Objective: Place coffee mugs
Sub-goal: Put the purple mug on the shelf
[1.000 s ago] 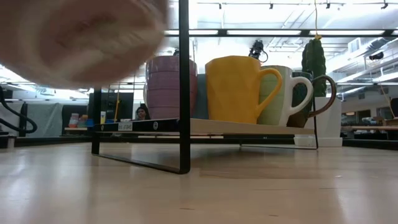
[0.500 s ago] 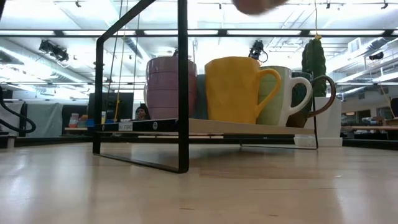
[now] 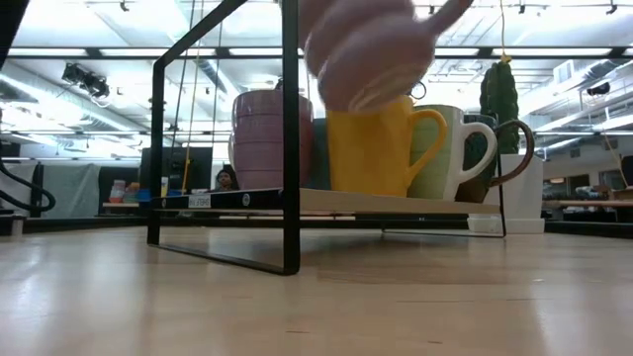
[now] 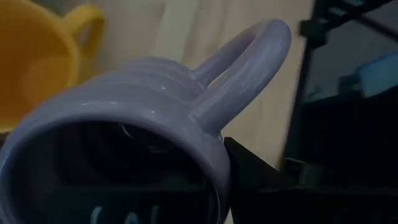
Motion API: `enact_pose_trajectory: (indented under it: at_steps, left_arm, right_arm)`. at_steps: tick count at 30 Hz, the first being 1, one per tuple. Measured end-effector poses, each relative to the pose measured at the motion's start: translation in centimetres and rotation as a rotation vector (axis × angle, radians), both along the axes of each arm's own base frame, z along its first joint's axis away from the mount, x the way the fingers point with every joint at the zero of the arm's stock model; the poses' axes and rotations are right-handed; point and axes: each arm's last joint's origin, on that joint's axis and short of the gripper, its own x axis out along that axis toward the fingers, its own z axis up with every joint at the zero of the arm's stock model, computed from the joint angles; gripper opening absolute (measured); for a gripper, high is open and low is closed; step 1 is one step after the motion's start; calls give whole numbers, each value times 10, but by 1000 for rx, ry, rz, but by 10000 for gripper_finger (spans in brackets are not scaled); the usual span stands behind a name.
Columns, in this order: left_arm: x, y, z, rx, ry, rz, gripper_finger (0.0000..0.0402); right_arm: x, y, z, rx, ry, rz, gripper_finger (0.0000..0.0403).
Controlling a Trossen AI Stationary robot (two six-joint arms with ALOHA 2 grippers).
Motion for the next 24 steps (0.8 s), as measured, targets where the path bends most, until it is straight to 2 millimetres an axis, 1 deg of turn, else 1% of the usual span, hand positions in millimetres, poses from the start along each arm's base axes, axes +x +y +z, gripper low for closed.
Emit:
enact_pose_trajectory:
  at_steps: [4,6,9,12,19,24]
  left_arm:
    - [3,8,-7,49,35,-19,33]
    - [6,8,-17,55,73,-24,33]
    - [10,5,-34,37,144,-76,33]
    - [11,3,-44,49,181,-92,33]
    - [6,7,-48,99,255,-85,38]
    - [4,8,-49,112,275,-92,38]
  right_arm:
    - [0,0,0,0,-1,0,134]
    - [0,0,0,0,-1,0,134]
    - [0,0,0,9,0,15,134]
    - [0,1,0,11,1,22,134]
    - [0,1,0,12,0,23,134]
    - [0,1,0,12,-1,23,134]
